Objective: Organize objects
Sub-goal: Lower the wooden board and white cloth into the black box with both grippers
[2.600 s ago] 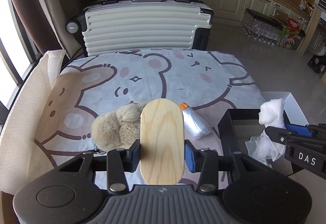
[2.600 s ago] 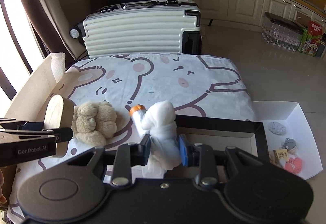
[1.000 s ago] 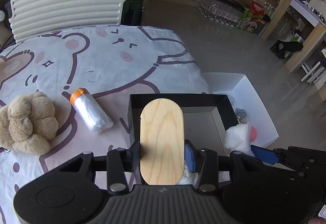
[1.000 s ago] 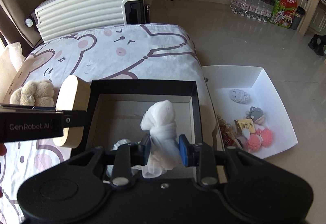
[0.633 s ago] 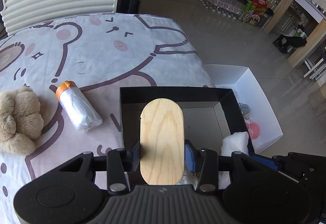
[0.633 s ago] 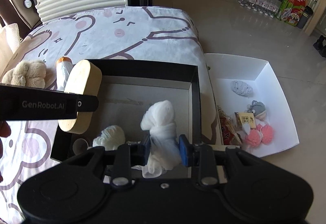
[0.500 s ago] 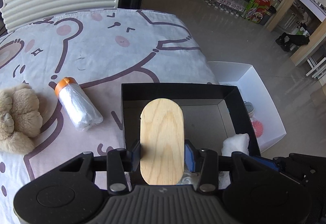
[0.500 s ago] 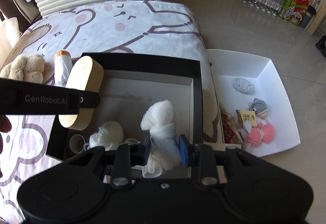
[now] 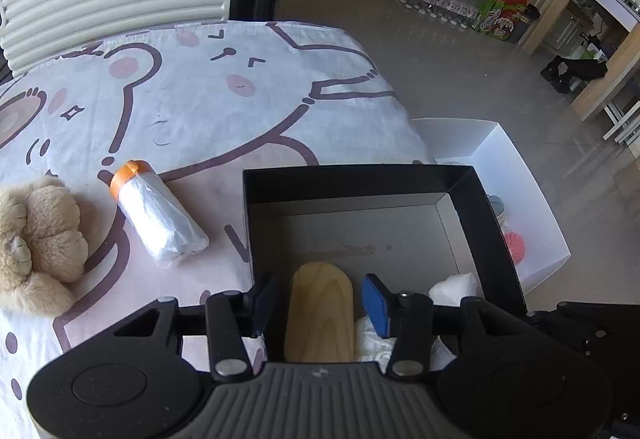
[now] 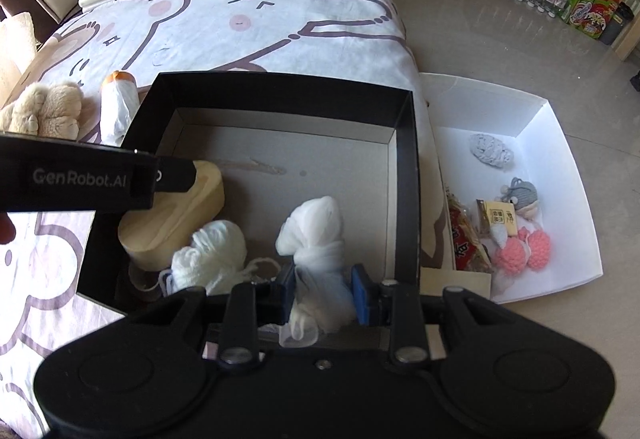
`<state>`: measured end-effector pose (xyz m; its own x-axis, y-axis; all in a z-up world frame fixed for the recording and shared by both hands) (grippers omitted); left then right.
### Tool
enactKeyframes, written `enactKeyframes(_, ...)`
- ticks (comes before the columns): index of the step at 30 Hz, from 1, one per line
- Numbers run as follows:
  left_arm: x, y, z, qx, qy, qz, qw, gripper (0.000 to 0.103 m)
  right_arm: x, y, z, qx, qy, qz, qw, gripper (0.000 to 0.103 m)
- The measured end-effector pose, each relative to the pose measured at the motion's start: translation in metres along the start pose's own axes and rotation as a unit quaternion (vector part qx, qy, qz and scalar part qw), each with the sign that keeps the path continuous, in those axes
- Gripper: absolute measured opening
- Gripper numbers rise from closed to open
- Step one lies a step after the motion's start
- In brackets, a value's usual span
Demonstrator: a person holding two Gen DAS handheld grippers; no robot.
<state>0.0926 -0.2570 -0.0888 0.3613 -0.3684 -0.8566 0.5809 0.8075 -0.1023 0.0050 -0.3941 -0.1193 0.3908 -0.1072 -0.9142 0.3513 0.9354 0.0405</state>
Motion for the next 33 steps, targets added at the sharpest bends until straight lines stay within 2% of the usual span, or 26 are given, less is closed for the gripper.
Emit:
enactKeyframes(5,-0.009,0.004,0.002,0.000,-0.013,-0.005,0.9999,0.049,0.007,0.000,-0.001,0.004,0.010,-0.005,1.000,0.031)
enactKeyframes(10,-0.019,0.008,0.004,0.013,-0.027,0.009,0.9995,0.049,0.016,0.004,-0.001,0.002,0.022,-0.008,1.000,0.031)
enactKeyframes(15,-0.019,0.015,0.001,0.014,-0.019,0.011,0.9996,0.049,0.017,0.012,-0.001,0.012,0.036,0.037,0.999,0.031)
enactKeyframes(18,-0.016,0.018,-0.001,0.016,-0.010,0.013,0.9998,0.050,0.017,0.019,-0.002,-0.006,0.033,0.020,0.999,0.035)
enactKeyframes(23,-0.012,0.017,-0.005,0.031,0.008,0.017,0.9993,0.061,0.012,0.014,0.000,0.016,0.024,0.023,0.999,0.047)
enactKeyframes(28,-0.007,0.012,-0.011,0.056,0.037,0.006,0.9977,0.071,0.004,0.010,0.004,0.041,0.012,0.033,0.999,0.049)
enactKeyframes(33,0.000,0.008,-0.019,0.078,0.067,0.012,0.9946,0.075,0.000,0.009,0.004,0.044,0.006,0.031,0.999,0.048)
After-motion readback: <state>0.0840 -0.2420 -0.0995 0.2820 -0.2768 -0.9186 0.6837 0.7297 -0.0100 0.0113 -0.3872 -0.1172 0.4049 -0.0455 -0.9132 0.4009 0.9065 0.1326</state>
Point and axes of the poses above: each gripper's, at about its wrist camera, not at the fingertips, and x roughly the way its jaws point, y to its left, z to its top, the point moved 1 cm from there along x, roughly the way its jaws point, and after that the axes turned 11 degrees about x, right-handed, at the moved point
